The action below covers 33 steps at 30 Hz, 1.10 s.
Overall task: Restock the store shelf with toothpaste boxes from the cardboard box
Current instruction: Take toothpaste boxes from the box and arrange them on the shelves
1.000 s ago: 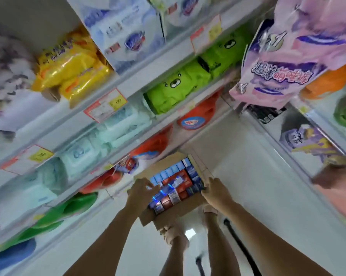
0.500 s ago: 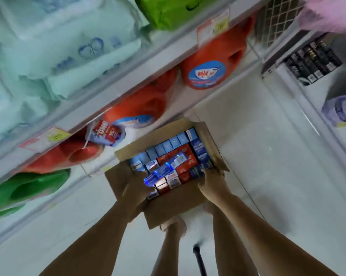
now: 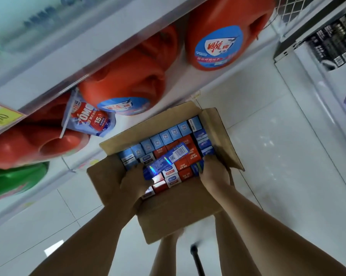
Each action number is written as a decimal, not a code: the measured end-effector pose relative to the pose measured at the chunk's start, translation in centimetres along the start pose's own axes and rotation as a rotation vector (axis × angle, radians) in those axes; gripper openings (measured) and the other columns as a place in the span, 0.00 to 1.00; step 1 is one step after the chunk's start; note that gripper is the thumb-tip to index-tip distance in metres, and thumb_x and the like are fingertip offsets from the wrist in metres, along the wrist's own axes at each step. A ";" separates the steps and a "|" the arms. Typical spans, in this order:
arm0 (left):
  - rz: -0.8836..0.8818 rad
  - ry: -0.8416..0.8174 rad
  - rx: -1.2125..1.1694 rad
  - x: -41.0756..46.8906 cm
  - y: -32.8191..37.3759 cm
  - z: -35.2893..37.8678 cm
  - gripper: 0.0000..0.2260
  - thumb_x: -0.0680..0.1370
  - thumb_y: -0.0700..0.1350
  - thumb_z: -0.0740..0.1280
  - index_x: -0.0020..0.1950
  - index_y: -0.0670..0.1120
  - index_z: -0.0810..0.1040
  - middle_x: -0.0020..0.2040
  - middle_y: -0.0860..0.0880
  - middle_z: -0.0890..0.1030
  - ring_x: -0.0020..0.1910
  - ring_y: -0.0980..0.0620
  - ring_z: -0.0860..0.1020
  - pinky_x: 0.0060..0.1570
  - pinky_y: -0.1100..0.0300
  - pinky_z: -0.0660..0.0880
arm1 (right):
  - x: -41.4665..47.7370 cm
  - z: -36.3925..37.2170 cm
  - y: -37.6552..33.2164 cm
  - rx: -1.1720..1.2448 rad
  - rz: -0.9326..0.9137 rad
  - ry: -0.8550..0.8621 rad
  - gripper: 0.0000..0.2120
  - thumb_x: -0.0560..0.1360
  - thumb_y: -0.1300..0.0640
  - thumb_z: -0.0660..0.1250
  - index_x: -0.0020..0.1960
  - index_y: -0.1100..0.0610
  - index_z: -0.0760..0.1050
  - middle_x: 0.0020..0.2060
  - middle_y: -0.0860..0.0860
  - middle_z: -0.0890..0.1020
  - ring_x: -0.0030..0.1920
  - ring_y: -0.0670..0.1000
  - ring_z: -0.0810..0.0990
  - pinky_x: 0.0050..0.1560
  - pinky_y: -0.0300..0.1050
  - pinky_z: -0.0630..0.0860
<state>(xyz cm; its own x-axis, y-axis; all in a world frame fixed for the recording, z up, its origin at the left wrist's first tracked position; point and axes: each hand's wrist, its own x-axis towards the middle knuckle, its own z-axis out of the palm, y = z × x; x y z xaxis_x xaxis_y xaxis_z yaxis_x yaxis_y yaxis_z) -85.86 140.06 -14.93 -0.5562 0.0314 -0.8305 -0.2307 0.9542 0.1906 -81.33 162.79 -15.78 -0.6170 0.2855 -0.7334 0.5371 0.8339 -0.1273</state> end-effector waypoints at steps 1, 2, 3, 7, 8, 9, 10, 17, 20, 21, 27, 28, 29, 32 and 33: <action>0.003 0.001 -0.033 0.0 -0.1 -0.2 0.18 0.71 0.48 0.72 0.58 0.43 0.74 0.53 0.43 0.80 0.53 0.46 0.78 0.49 0.57 0.75 | 0.0 0.3 -0.1 -0.032 -0.018 0.004 0.14 0.78 0.55 0.64 0.62 0.55 0.70 0.58 0.52 0.78 0.58 0.52 0.78 0.54 0.45 0.78; 0.022 -0.005 -0.040 -0.1 -0.1 -0.7 0.16 0.72 0.47 0.72 0.55 0.42 0.75 0.49 0.44 0.81 0.50 0.46 0.79 0.44 0.61 0.72 | 0.1 0.6 -0.2 -0.050 -0.031 0.012 0.14 0.78 0.54 0.64 0.62 0.55 0.70 0.59 0.52 0.77 0.59 0.52 0.77 0.54 0.45 0.78; 0.049 -0.008 -0.044 -0.4 0.0 -1.2 0.12 0.73 0.47 0.71 0.52 0.42 0.75 0.44 0.44 0.80 0.46 0.48 0.78 0.40 0.64 0.67 | 0.1 0.8 -0.4 -0.065 -0.033 0.021 0.15 0.77 0.54 0.65 0.63 0.55 0.69 0.60 0.52 0.76 0.60 0.52 0.76 0.54 0.46 0.77; 0.117 -0.047 -0.214 -1.1 -0.2 -2.4 0.07 0.75 0.47 0.70 0.49 0.46 0.75 0.42 0.49 0.78 0.43 0.51 0.77 0.37 0.65 0.70 | 0.5 1.3 -1.9 -0.161 0.031 0.020 0.20 0.77 0.52 0.66 0.65 0.58 0.67 0.64 0.56 0.71 0.62 0.54 0.73 0.54 0.46 0.76; 0.118 -0.060 -0.249 -1.1 -0.5 -2.7 0.08 0.75 0.47 0.70 0.50 0.47 0.75 0.43 0.50 0.79 0.43 0.52 0.78 0.36 0.68 0.72 | 0.5 1.4 -2.3 -0.153 0.051 0.010 0.19 0.78 0.53 0.65 0.65 0.59 0.67 0.63 0.57 0.71 0.62 0.55 0.73 0.55 0.46 0.76; 0.112 -0.078 -0.265 -1.1 -0.7 -2.9 0.08 0.75 0.48 0.70 0.50 0.47 0.75 0.42 0.51 0.79 0.42 0.54 0.79 0.36 0.71 0.72 | 0.4 1.5 -2.6 -0.139 0.062 0.002 0.17 0.79 0.55 0.63 0.65 0.60 0.67 0.63 0.57 0.71 0.62 0.55 0.73 0.56 0.46 0.75; 0.103 -0.093 -0.272 -1.1 -1.0 -3.2 0.08 0.75 0.49 0.70 0.50 0.47 0.76 0.42 0.51 0.80 0.41 0.56 0.79 0.36 0.73 0.73 | 0.3 1.6 -2.8 -0.132 0.060 -0.002 0.17 0.79 0.57 0.61 0.66 0.60 0.66 0.64 0.57 0.70 0.62 0.55 0.73 0.57 0.47 0.75; -0.014 -0.139 -0.228 -0.9 -2.3 -5.1 0.17 0.71 0.58 0.71 0.50 0.46 0.78 0.37 0.55 0.79 0.35 0.60 0.79 0.31 0.71 0.71 | 1.0 0.8 -1.6 -0.135 -0.062 0.138 0.27 0.77 0.54 0.66 0.71 0.60 0.61 0.70 0.58 0.64 0.68 0.56 0.68 0.60 0.47 0.74; -0.052 -0.195 -0.341 -0.6 -2.6 -5.2 0.20 0.68 0.58 0.74 0.51 0.46 0.79 0.41 0.53 0.82 0.39 0.58 0.81 0.34 0.68 0.76 | 1.5 0.2 -2.2 -0.100 -0.122 0.261 0.30 0.77 0.56 0.66 0.74 0.63 0.57 0.71 0.61 0.64 0.69 0.57 0.68 0.63 0.48 0.73; -0.059 -0.204 -0.353 -0.5 -2.5 -5.2 0.19 0.68 0.58 0.74 0.50 0.46 0.79 0.40 0.54 0.82 0.39 0.57 0.81 0.34 0.68 0.75 | 1.7 0.2 -2.6 -0.064 -0.117 0.271 0.32 0.77 0.57 0.65 0.75 0.63 0.55 0.71 0.61 0.64 0.70 0.57 0.67 0.65 0.49 0.73; -0.133 -0.283 -0.535 -0.1 -3.0 -5.1 0.22 0.64 0.58 0.76 0.51 0.47 0.79 0.46 0.49 0.84 0.43 0.51 0.83 0.40 0.59 0.80 | 4.0 0.8 -6.3 0.060 0.063 0.291 0.33 0.80 0.58 0.60 0.76 0.66 0.45 0.74 0.62 0.57 0.74 0.59 0.58 0.74 0.51 0.58; -0.136 -0.310 -0.570 0.0 -3.3 -5.1 0.26 0.61 0.60 0.78 0.52 0.47 0.79 0.47 0.48 0.84 0.45 0.50 0.84 0.45 0.55 0.81 | 4.4 0.6 -6.8 0.078 0.120 0.299 0.32 0.80 0.58 0.60 0.76 0.66 0.47 0.73 0.63 0.59 0.73 0.60 0.60 0.73 0.51 0.59; -0.147 -0.337 -0.597 0.0 -3.6 -5.3 0.31 0.57 0.62 0.79 0.53 0.47 0.79 0.48 0.48 0.84 0.46 0.48 0.84 0.49 0.51 0.81 | 4.9 0.4 -7.1 0.095 0.173 0.304 0.30 0.80 0.57 0.60 0.75 0.66 0.50 0.71 0.63 0.62 0.71 0.60 0.62 0.71 0.52 0.60; -0.178 -0.390 -0.632 0.2 -4.6 -5.7 0.37 0.54 0.65 0.79 0.56 0.47 0.79 0.51 0.46 0.84 0.50 0.46 0.83 0.54 0.45 0.79 | 5.7 -0.7 -7.0 0.001 0.171 0.286 0.24 0.79 0.57 0.61 0.70 0.65 0.61 0.66 0.63 0.67 0.66 0.60 0.67 0.68 0.52 0.64; -0.184 -0.381 -0.627 0.2 -4.8 -5.8 0.35 0.56 0.64 0.78 0.56 0.47 0.79 0.52 0.46 0.84 0.51 0.46 0.83 0.55 0.45 0.78 | 5.7 -0.9 -6.9 -0.076 0.131 0.273 0.22 0.78 0.57 0.61 0.69 0.65 0.63 0.64 0.62 0.68 0.64 0.59 0.68 0.67 0.51 0.65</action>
<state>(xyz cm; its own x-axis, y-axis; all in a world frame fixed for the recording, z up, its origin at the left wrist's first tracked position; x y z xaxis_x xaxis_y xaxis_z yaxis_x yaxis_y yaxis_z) -89.53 133.72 -12.99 -0.1763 0.0972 -0.9795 -0.7675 0.6096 0.1986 -89.06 159.10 -18.49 -0.6829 0.5005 -0.5321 0.5839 0.8117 0.0140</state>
